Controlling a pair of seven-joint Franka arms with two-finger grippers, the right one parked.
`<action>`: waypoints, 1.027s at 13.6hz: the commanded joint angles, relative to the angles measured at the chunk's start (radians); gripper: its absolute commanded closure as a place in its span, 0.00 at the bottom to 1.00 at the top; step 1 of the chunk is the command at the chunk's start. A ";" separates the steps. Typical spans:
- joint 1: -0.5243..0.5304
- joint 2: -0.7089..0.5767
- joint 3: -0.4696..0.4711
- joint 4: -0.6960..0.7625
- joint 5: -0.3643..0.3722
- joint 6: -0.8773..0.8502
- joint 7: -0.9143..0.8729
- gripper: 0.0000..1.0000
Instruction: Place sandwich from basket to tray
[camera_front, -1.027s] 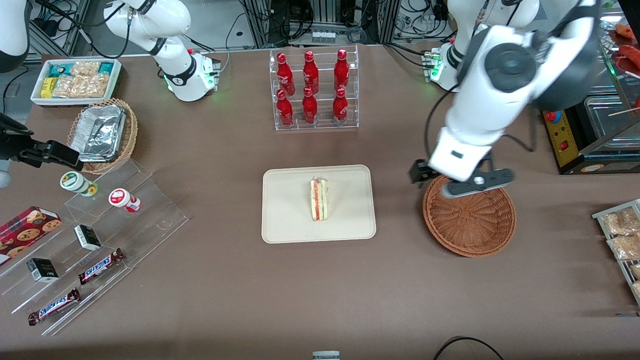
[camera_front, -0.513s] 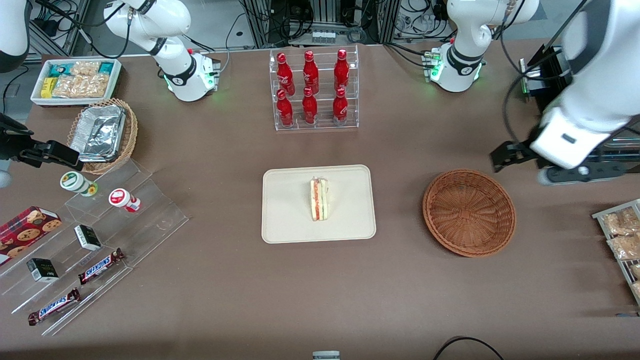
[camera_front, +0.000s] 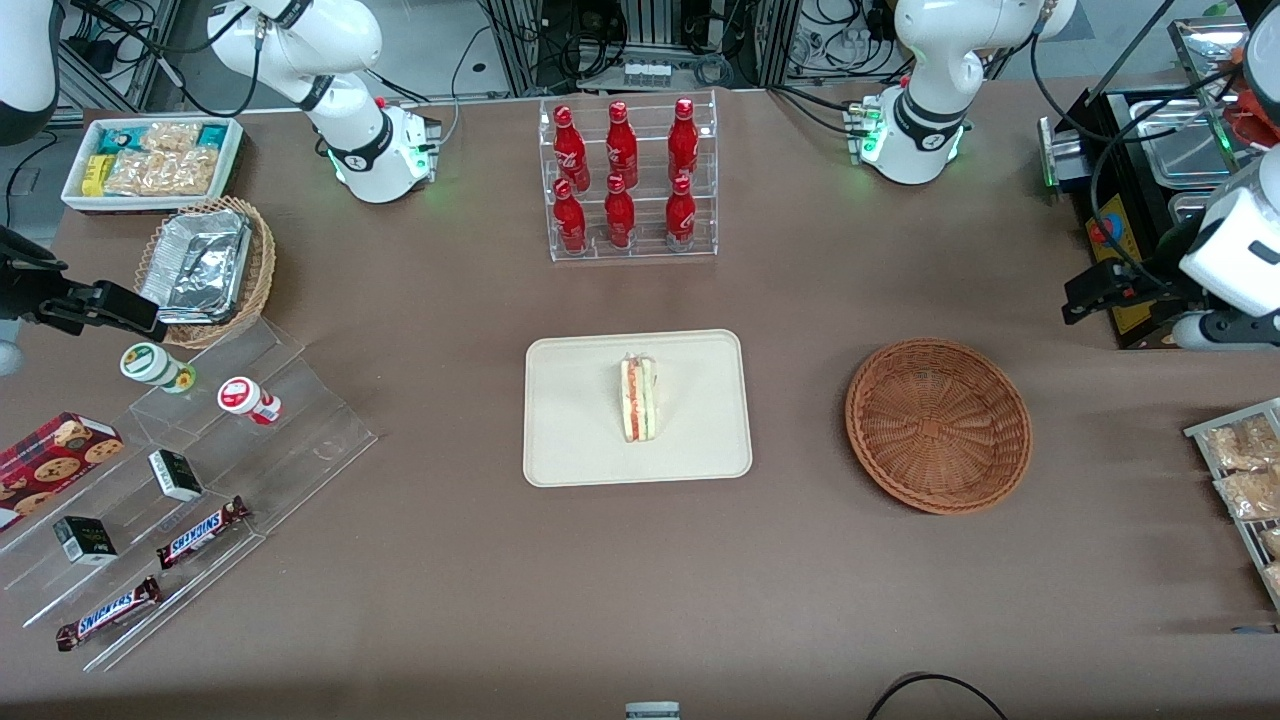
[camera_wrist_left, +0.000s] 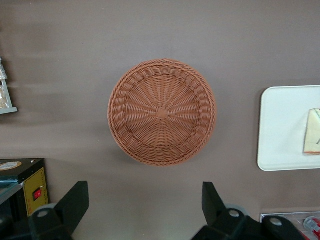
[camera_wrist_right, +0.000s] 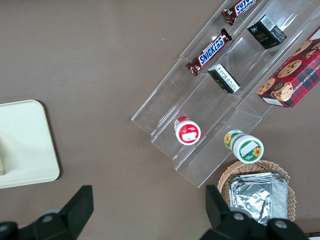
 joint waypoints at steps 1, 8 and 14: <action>-0.001 -0.059 -0.014 -0.016 -0.010 -0.038 0.008 0.00; -0.059 -0.042 -0.008 0.016 0.064 -0.032 0.006 0.00; -0.059 -0.031 -0.003 0.027 0.075 -0.038 0.002 0.00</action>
